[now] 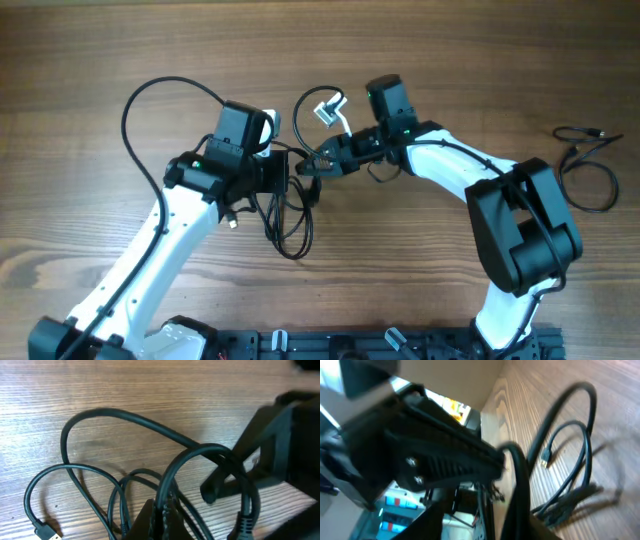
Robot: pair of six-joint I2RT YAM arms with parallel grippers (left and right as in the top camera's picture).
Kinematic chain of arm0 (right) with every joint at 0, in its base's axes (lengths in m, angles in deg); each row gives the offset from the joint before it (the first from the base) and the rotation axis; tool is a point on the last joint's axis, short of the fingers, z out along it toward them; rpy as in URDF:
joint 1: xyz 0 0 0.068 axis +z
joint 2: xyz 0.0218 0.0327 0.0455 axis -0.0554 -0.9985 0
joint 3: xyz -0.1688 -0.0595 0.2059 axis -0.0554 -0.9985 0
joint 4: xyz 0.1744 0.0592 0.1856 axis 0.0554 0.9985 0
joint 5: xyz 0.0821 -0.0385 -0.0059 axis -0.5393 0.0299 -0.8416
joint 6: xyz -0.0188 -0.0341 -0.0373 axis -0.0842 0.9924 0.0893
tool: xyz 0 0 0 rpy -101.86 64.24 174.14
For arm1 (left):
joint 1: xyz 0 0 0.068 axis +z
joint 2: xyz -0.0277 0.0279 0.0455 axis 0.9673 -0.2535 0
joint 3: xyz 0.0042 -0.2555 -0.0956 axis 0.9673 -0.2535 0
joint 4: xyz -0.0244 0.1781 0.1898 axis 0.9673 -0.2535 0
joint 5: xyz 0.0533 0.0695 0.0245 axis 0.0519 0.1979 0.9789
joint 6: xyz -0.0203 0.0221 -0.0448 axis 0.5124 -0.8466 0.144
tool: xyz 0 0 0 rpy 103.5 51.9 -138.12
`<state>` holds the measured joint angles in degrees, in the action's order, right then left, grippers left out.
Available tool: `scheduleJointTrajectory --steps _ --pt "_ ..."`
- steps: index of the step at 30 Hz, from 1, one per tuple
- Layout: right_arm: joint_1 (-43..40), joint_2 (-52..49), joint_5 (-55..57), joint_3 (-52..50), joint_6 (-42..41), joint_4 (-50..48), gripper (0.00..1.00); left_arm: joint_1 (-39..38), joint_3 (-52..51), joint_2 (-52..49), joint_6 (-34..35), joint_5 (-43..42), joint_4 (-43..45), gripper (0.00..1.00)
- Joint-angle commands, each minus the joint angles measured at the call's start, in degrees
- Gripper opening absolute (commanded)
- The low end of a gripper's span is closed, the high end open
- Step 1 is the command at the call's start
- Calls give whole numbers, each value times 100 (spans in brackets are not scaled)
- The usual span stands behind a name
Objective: Untangle cables
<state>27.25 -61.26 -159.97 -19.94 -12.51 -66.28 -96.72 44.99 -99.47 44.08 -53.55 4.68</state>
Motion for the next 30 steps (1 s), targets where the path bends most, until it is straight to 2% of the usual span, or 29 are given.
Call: scheduleJointTrajectory --steps 1,3,6,9,13,18,25,30 --pt "-37 -55 455 20 -911 -442 48 22 11 -195 -83 -420 13 4" --pt "-37 -55 822 20 -885 -382 50 22 13 -164 -437 -807 9 4" --pt "-37 -55 1045 20 -883 -341 48 22 13 -157 -459 -839 11 4" --pt "-59 -55 1049 20 -730 -319 41 57 13 -157 -446 -815 105 4" --pt "-127 -55 968 20 -518 -181 43 380 13 -157 -2 -881 146 4" --pt "-127 -55 719 20 -74 74 47 785 13 -157 -13 -1829 195 4" --pt "-127 -55 761 20 -87 68 47 868 13 -160 -610 -3268 190 4" --pt "-127 -55 1344 20 -522 94 47 868 13 -157 -1556 -4478 118 4"
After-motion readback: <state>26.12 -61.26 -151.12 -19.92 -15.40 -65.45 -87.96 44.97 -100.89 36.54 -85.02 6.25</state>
